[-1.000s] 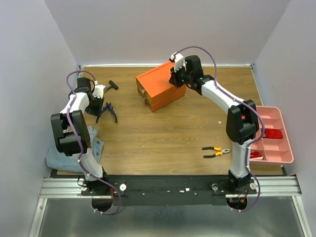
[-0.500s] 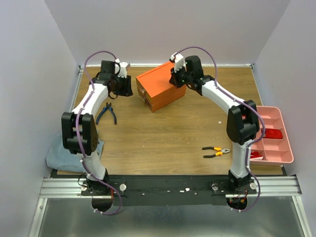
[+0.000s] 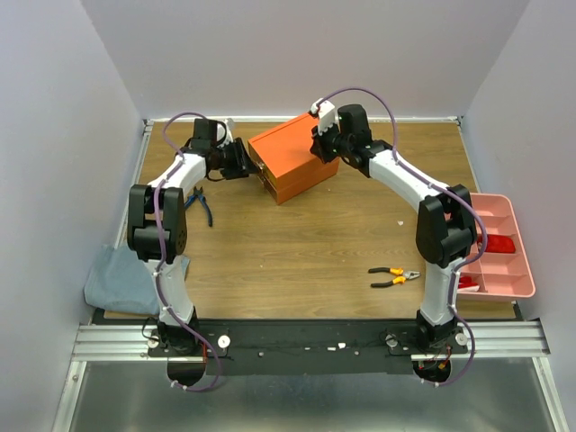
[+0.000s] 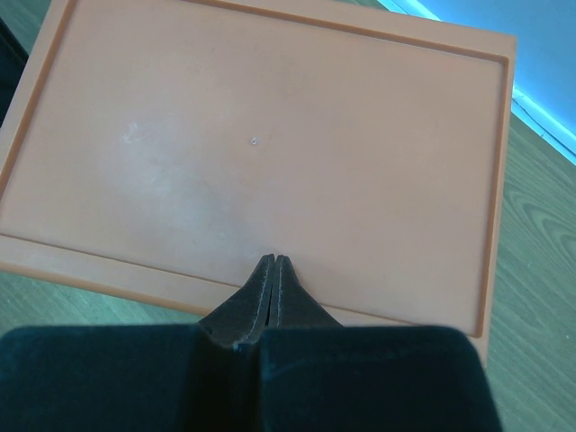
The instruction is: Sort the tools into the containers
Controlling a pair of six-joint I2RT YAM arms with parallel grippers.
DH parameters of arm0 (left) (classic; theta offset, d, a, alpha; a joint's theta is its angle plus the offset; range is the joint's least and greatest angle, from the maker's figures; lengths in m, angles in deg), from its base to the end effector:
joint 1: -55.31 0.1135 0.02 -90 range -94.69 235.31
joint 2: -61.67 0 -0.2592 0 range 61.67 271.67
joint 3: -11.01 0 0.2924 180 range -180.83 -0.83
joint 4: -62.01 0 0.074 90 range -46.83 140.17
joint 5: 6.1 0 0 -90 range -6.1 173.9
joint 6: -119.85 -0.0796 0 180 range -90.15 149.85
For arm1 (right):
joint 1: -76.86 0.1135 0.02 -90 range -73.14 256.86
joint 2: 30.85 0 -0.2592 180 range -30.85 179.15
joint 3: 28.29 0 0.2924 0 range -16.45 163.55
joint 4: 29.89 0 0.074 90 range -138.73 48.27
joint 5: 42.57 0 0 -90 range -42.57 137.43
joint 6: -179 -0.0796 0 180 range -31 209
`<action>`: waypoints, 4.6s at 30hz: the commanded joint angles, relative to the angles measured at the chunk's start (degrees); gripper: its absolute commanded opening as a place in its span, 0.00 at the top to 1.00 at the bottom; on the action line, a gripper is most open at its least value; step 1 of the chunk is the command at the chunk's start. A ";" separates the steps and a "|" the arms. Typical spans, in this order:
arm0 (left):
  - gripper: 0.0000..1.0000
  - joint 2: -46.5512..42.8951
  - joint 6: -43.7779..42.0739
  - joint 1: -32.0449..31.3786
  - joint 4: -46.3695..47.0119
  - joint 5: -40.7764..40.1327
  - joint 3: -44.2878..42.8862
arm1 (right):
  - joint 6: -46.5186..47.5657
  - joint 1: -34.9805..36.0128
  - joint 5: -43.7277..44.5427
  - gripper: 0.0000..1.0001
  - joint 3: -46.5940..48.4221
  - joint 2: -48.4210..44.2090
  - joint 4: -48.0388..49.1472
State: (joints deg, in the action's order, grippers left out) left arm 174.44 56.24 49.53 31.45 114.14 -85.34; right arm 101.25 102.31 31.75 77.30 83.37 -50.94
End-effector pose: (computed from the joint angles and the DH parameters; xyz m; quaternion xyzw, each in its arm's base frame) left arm 0.4916 -0.0901 0.1655 -0.0666 0.9008 -0.3312 0.2729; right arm 0.4840 0.2542 0.2314 -0.3416 0.7885 0.1744 0.4809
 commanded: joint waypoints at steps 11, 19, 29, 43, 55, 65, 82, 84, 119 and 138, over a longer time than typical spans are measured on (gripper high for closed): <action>0.50 6.84 11.22 -0.99 6.41 4.92 1.02 | 2.69 1.35 4.25 0.99 -3.49 3.21 -13.02; 0.50 6.42 8.42 -0.64 -3.59 -3.60 0.74 | 2.87 1.62 5.22 0.99 -3.40 3.21 -13.02; 0.51 -7.29 2.10 5.25 -7.47 -6.60 14.45 | 3.48 1.53 5.40 1.00 -3.75 2.33 -13.46; 0.47 -19.08 -16.00 7.89 -17.64 -10.10 5.51 | 3.13 1.53 4.34 0.99 -3.49 0.84 -13.29; 0.49 -16.09 -46.24 13.25 -21.81 -22.85 10.59 | 2.78 1.53 3.56 0.99 -4.46 -0.39 -13.11; 0.50 -8.01 -51.09 13.60 -18.64 -25.40 9.36 | 2.87 1.53 3.82 0.99 -6.13 -1.36 -12.50; 0.74 -2.11 -51.35 14.13 -15.47 -26.46 9.89 | 2.78 1.53 3.73 0.99 -6.22 -0.83 -12.50; 0.88 -3.77 -50.74 14.31 -15.47 -25.06 9.89 | 2.78 1.44 3.73 0.99 -6.13 -0.83 -12.41; 1.00 12.03 -57.06 3.06 -51.41 -6.94 -41.78 | 3.48 1.44 4.17 0.99 -6.92 -1.27 -12.14; 0.99 12.73 -56.98 0.07 -54.84 -12.22 -37.83 | 3.04 1.53 3.73 0.99 -6.30 -0.66 -12.32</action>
State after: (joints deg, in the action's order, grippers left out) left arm 186.44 -1.70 49.51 -22.38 102.58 -123.11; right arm 104.11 103.54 34.59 73.50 80.24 -50.42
